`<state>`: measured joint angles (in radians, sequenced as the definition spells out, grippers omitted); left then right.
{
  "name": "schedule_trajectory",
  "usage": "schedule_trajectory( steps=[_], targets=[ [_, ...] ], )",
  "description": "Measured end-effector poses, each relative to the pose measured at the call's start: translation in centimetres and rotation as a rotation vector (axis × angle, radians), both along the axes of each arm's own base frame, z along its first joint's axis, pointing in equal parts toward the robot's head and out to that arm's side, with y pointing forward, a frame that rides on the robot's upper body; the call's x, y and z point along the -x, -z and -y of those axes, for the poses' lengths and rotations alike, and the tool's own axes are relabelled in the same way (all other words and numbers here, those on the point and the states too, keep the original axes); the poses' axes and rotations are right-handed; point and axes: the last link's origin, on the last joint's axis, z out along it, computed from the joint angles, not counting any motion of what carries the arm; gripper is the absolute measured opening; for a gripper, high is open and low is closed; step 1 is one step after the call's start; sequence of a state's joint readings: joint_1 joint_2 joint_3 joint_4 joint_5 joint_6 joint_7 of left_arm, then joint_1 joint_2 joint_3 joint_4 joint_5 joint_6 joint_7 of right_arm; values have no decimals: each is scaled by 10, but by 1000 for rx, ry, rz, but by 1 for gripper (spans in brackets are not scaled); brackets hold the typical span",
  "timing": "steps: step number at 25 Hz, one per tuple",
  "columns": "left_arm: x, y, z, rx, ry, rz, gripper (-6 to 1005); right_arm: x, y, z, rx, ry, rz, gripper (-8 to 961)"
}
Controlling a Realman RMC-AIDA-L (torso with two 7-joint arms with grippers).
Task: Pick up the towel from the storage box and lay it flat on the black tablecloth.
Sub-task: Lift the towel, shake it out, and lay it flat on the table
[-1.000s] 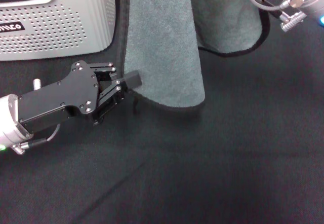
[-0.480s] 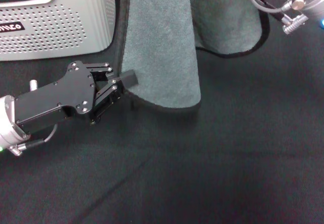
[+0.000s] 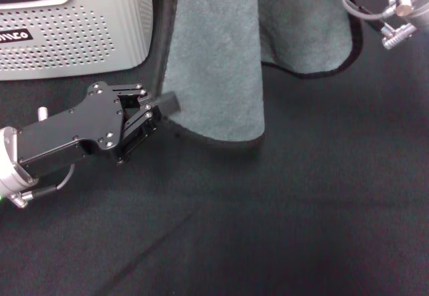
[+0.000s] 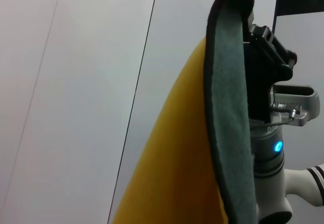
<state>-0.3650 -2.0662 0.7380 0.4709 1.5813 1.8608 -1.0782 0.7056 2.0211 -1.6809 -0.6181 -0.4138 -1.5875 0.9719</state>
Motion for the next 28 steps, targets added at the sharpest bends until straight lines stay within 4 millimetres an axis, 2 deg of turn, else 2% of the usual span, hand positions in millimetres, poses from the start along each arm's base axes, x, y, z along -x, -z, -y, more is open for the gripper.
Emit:
schedule_trajectory(
  steps=[28],
  targets=[
    [-1, 2, 1, 21, 8, -5, 30, 1, -3, 1, -14, -13, -16, 46]
  ],
)
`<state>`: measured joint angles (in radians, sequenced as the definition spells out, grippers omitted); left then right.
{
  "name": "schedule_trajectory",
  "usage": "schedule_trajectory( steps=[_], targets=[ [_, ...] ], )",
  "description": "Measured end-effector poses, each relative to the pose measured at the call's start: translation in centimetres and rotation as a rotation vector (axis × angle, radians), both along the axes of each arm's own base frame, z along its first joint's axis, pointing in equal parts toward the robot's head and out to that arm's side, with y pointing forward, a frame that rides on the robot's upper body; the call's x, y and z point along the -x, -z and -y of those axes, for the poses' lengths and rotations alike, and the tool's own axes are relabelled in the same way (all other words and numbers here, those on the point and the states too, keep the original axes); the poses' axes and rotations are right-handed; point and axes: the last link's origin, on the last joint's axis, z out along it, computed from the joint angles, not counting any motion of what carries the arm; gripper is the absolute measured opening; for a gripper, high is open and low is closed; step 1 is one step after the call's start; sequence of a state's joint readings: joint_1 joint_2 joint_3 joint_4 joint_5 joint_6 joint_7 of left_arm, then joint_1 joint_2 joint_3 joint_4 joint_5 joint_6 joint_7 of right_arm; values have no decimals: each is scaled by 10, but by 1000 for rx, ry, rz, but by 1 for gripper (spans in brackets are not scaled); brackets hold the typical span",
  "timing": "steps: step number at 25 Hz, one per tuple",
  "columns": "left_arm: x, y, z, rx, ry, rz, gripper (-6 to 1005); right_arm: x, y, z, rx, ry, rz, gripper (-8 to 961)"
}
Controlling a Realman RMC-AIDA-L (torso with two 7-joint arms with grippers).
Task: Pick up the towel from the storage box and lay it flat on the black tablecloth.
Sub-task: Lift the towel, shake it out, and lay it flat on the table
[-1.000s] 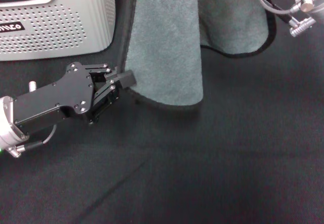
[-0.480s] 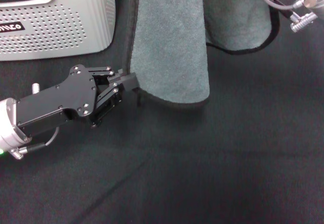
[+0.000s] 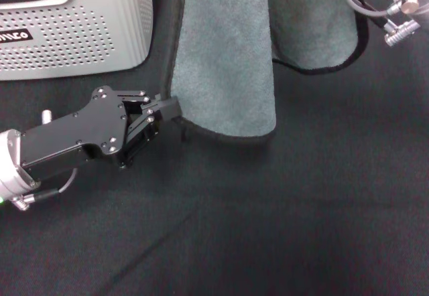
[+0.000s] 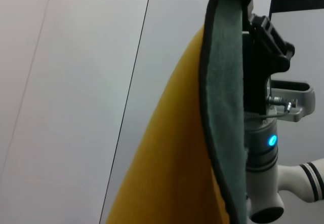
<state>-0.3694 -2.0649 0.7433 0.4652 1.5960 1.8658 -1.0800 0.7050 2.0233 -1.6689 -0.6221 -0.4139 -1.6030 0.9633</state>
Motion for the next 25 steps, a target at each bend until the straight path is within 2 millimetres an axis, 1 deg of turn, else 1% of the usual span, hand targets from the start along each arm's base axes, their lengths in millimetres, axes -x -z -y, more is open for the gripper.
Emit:
schedule_trajectory(
  steps=[4, 7, 12, 14, 18, 22, 25],
  targets=[
    [-1, -2, 2, 3, 9, 18, 19, -2, 1, 0, 2, 6, 4, 47],
    [-3, -5, 5, 2, 26, 43, 19, -8, 3, 1, 8, 26, 11, 48],
    [2, -17, 12, -7, 41, 51, 18, -28, 11, 2, 47, 95, 38, 50],
    [6, -25, 14, -15, 39, 55, 18, -43, 14, 5, 76, 143, 49, 50],
    [11, -49, 18, -25, 53, 51, 18, -67, 14, 18, 117, 198, 40, 51],
    [7, -73, 20, -38, 74, 1, 18, -92, 17, 40, 181, 220, 50, 53],
    [1, -87, 21, -38, 93, -18, 18, -109, 17, 59, 219, 220, 58, 53]
  ],
)
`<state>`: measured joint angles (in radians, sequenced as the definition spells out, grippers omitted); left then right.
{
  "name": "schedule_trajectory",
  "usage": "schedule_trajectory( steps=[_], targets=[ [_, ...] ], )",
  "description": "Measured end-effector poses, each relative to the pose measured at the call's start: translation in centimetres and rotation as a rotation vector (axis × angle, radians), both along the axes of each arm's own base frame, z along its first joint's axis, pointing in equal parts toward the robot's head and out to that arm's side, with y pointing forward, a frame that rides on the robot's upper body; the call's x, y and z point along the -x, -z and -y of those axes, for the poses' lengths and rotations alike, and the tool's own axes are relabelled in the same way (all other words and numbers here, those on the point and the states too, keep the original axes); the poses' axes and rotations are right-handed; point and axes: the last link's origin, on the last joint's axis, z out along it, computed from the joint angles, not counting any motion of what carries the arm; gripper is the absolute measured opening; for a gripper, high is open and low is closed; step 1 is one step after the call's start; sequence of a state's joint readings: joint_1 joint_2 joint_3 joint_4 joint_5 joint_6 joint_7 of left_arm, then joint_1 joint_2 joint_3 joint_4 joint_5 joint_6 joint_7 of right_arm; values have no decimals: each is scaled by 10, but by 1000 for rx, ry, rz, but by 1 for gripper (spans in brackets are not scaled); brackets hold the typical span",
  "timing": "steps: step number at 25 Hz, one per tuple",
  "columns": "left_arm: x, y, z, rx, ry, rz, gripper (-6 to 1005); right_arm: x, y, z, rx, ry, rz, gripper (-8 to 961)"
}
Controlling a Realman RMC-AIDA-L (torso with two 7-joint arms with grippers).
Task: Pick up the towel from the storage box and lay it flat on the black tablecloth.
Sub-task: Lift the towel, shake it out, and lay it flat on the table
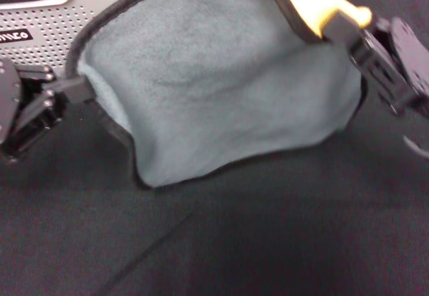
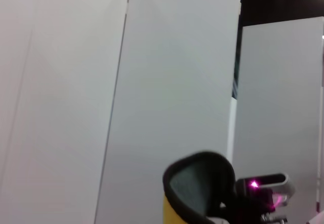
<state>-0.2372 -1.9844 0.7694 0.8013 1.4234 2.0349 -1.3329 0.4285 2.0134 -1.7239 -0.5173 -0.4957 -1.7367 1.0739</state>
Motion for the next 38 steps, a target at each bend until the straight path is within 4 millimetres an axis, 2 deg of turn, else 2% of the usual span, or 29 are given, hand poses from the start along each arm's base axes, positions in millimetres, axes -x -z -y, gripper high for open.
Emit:
schedule_trajectory(
  steps=[7, 9, 10, 14, 30, 33, 38],
  targets=[
    [-23, -32, 1, 94, 108, -57, 19, -19, -8, 25, 42, -40, -15, 56],
    [-26, -36, 1, 111, 124, -64, 19, -26, -9, 36, 76, -60, -30, 56],
    [-30, -45, 4, 134, 146, -80, 19, -30, -8, 42, 98, -67, -37, 56],
    [-33, -52, 9, 168, 150, -109, 19, -37, -7, 56, 133, -78, -54, 58],
    [-25, -63, 27, 263, 99, -214, 19, -58, 12, 104, 233, -16, -48, 62],
    [-25, -61, 24, 263, 94, -221, 19, -61, 14, 105, 211, 16, -36, 63],
    [-26, -47, 5, 240, 67, -234, 20, -62, 18, 89, 158, 61, 6, 65]
  ],
)
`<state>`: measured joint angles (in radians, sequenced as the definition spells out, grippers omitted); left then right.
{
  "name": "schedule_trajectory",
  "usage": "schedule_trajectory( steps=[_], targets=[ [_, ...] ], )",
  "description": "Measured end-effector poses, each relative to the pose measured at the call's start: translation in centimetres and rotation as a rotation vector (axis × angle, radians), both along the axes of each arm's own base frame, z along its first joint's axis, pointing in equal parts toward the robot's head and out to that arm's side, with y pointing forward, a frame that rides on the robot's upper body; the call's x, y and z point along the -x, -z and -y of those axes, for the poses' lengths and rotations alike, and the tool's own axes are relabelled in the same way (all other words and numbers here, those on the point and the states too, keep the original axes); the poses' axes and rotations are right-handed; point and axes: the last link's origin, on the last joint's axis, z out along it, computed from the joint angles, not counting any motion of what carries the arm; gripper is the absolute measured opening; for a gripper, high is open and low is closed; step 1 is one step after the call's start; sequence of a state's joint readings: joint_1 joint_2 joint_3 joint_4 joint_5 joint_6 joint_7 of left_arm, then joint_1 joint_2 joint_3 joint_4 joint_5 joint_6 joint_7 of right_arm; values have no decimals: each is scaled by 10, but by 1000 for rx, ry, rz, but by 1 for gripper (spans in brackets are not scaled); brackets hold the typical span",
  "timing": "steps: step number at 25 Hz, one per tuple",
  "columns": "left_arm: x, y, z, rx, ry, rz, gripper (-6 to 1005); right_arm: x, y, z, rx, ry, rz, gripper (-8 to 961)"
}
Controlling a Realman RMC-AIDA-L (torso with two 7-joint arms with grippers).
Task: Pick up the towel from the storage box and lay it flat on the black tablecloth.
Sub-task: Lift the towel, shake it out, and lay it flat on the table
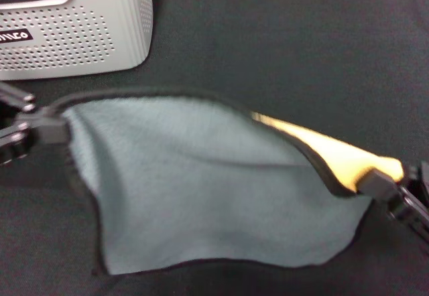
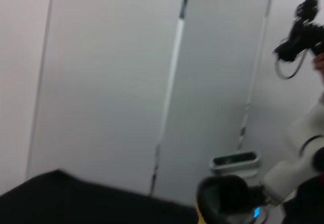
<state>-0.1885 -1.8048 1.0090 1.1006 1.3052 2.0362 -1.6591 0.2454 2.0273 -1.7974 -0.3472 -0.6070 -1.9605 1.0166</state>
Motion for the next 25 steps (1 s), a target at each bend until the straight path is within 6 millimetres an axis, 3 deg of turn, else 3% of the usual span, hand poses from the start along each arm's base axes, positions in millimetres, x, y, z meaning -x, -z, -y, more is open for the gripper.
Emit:
schedule_trajectory(
  steps=[7, 14, 25],
  targets=[
    [6, 28, -36, -39, -78, -87, 20, -2, 5, -30, -45, 80, 81, 67],
    [11, 41, -64, -146, -150, -142, 20, -4, 7, -65, -99, 179, 156, 69],
    [14, 67, -103, -298, -215, -343, 21, -2, 28, -107, -75, 280, 309, 72]
  ],
)
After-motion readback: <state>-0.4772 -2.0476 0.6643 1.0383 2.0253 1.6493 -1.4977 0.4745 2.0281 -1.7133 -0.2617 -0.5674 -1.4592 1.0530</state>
